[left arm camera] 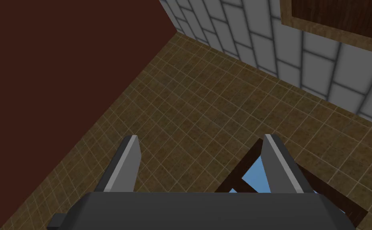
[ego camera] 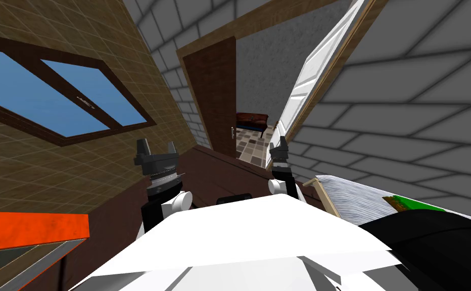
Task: Push the door open
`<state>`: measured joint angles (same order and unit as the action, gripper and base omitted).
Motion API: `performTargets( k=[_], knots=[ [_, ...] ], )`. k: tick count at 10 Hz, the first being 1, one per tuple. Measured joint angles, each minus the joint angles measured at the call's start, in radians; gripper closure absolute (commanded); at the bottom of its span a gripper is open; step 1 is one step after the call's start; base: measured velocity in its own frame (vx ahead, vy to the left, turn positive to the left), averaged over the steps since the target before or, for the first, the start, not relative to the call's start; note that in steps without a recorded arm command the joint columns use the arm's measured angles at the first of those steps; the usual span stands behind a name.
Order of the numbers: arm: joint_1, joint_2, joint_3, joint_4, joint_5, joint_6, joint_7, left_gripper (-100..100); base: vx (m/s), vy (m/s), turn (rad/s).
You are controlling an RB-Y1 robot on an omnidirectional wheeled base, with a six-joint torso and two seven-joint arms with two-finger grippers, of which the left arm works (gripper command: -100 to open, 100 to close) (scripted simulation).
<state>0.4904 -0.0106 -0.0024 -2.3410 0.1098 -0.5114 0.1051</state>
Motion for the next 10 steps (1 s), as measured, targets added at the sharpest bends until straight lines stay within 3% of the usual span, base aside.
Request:
performTargets(
  k=[10],
  knots=[
    [-0.083, 0.047, -0.035, 0.206, 0.074, -0.043, 0.123, -100, 0.087, 0.028, -0.101]
  ],
)
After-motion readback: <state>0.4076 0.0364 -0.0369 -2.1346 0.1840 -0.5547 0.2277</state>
